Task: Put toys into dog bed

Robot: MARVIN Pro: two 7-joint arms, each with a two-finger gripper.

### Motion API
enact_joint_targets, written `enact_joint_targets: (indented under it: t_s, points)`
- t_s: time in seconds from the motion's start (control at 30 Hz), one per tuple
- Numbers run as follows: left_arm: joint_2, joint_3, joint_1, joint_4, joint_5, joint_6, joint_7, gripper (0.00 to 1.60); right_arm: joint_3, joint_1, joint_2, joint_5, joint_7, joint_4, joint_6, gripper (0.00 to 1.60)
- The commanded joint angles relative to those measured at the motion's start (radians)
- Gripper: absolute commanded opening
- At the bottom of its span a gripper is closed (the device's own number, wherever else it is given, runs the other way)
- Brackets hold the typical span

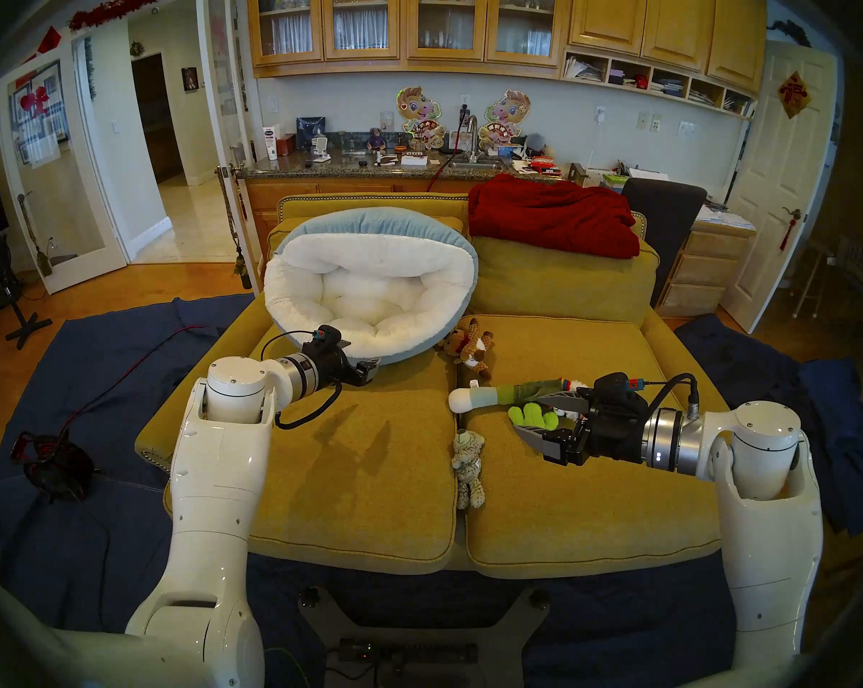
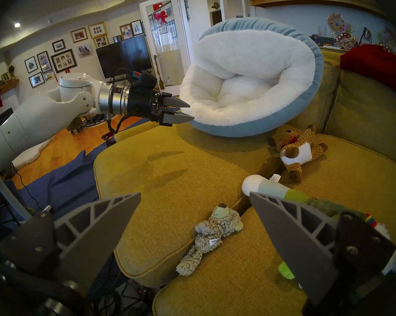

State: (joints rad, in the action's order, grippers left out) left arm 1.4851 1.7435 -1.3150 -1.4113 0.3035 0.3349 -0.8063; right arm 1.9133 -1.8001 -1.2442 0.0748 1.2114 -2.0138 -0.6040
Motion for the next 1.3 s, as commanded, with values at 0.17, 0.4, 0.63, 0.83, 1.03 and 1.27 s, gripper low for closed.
enact_joint_targets:
  t_s: [0.17, 0.4, 0.63, 0.83, 1.03, 1.27]
  points:
    - [-0.001, -0.001, 0.03, -0.026, -0.003, -0.003, -0.001, 1.6, 0.0, 0.011, 0.0, 0.003, 0.001, -0.019, 0.001, 1.6]
    - [-0.001, -0.001, 0.03, -0.026, -0.004, -0.003, 0.0, 1.6, -0.008, 0.019, 0.009, -0.007, -0.004, -0.03, -0.021, 1.6]
    - [-0.001, -0.001, 0.03, -0.025, -0.004, -0.004, 0.0, 1.6, -0.029, 0.065, 0.047, -0.026, -0.021, -0.06, -0.114, 1.6]
    - [-0.001, -0.001, 0.03, -0.025, -0.004, -0.004, 0.001, 1.6, -0.063, 0.097, 0.092, -0.047, -0.077, -0.086, -0.212, 1.6]
    - [-0.001, -0.001, 0.03, -0.025, -0.004, -0.004, 0.0, 1.6, -0.133, 0.124, 0.135, -0.059, -0.153, -0.074, -0.309, 1.6]
    - [-0.001, -0.001, 0.03, -0.026, -0.004, -0.004, 0.0, 1.6, -0.215, 0.151, 0.167, -0.047, -0.243, -0.043, -0.356, 1.6]
